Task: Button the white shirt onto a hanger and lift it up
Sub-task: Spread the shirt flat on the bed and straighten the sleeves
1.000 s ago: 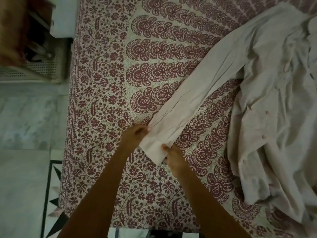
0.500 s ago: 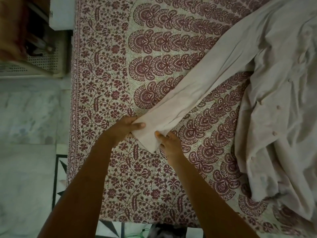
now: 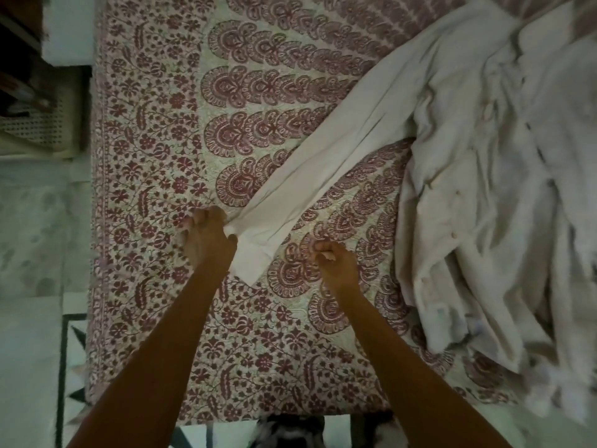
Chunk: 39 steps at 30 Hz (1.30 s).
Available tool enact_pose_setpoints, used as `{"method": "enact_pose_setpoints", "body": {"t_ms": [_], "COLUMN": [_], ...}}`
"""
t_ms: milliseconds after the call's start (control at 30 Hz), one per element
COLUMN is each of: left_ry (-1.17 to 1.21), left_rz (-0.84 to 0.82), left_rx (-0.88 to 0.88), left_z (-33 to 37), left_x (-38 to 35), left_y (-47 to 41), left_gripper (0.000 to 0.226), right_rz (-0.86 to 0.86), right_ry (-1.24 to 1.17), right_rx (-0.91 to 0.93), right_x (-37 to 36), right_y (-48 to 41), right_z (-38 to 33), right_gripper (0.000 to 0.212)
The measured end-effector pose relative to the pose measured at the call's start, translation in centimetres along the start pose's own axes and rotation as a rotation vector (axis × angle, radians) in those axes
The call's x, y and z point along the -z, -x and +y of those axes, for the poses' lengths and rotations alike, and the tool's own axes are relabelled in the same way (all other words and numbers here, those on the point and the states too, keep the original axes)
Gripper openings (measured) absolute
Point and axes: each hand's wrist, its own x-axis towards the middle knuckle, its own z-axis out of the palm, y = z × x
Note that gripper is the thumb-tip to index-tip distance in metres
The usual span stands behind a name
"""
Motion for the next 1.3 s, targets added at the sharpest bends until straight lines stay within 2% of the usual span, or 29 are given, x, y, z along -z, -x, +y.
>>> {"method": "enact_pose_setpoints", "body": {"t_ms": [133,300,367,433,567,600,667,700,767,867,967,1100,1233,1300], "left_ry": [0.086,0.225,0.220,0.236,0.386,0.422,0.451,0.480,0.523,0.609,0.786,0.935,1.022,1.049], "left_rz": [-0.009,-0.257,-0.353,-0.455,-0.734,-0.765,-0.782,-0.795,-0.812,-0.631,-0.365,-0.129,0.056,0.106], "left_rx": [-0.132,-0.213,-0.287,-0.340,-0.344,-0.346,-0.346,-0.334,-0.300,-0.243,-0.237,-0.284,-0.207,-0.143], "left_z": [5.7,14.2,16.7,18.9,21.1,21.2,20.8,20.8,20.9,21.1,21.4,21.9,21.5,20.1], "left_x": [0.1,-2.5,-4.1,-5.5,-7.9,-8.6,-9.6,-9.7,-10.0,-10.0,-9.1,-6.8,-4.6,-3.8], "left_y": [2.5,6.3,7.8,9.6,13.0,13.7,14.2,14.7,15.7,17.1,17.9,19.1,19.7,19.2], "left_gripper": [0.023,0.026,0.026,0.024,0.024,0.033,0.056,0.062,0.060,0.026,0.006,0.011,0.021,0.021], "right_rz": [0.080,0.453,0.528,0.491,0.215,0.178,0.183,0.193,0.196,0.162,0.253,0.221,0.089,0.021], "right_ry": [0.102,0.119,0.162,0.254,0.482,0.535,0.536,0.462,0.301,0.071,-0.148,-0.245,-0.210,-0.114], "right_rx": [0.031,0.092,0.076,0.015,-0.094,-0.085,-0.029,-0.009,0.015,0.007,-0.020,0.039,0.221,0.280], "right_x": [6.1,13.2,15.7,17.9,19.1,19.1,19.1,19.4,20.1,21.3,22.5,22.0,20.0,18.7], "right_y": [1.0,2.5,2.7,2.7,2.7,2.6,2.3,2.3,2.2,2.7,3.2,4.0,5.0,5.1], "right_z": [0.6,3.5,5.6,8.2,11.6,12.1,12.6,12.7,12.6,11.7,10.9,9.9,8.9,8.7], "right_gripper": [0.018,0.019,0.021,0.035,0.065,0.063,0.046,0.033,0.015,0.003,0.004,0.017,0.039,0.030]}}
